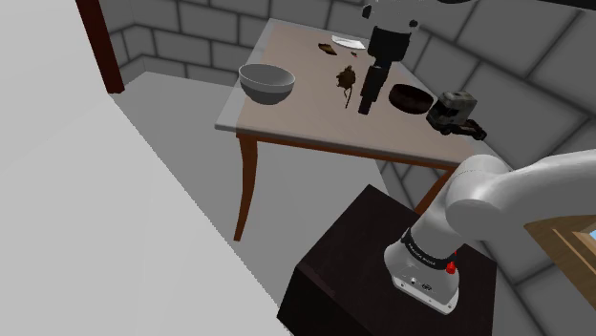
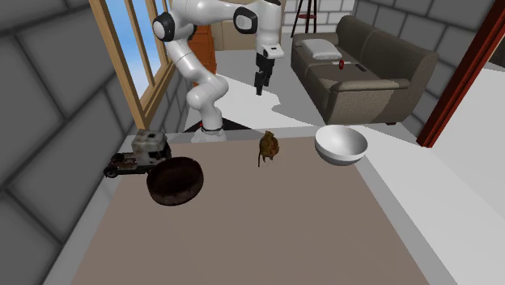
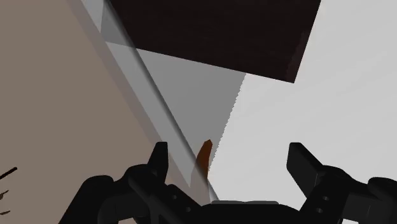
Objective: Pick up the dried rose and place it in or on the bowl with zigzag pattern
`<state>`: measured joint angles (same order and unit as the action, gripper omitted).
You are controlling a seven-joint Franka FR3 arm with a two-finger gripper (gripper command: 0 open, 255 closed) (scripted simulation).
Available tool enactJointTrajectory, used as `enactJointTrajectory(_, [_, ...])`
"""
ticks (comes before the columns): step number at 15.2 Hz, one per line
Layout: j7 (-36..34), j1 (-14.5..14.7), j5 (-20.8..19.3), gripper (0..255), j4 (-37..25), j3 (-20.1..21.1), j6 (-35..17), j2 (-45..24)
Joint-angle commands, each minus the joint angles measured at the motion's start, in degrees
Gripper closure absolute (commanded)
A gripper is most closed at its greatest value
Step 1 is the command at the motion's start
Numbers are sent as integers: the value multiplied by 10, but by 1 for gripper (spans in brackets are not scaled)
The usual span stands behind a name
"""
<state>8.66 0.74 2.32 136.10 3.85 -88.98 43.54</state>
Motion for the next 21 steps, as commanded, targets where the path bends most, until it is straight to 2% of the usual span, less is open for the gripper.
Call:
enactJointTrajectory(1, [0, 0, 0, 0, 0, 0, 0, 0])
enactJointTrajectory(11, [10, -64, -53, 0, -102, -61, -62, -149])
enactJointTrajectory(21, [19, -114, -75, 0, -248, -120, -89, -303])
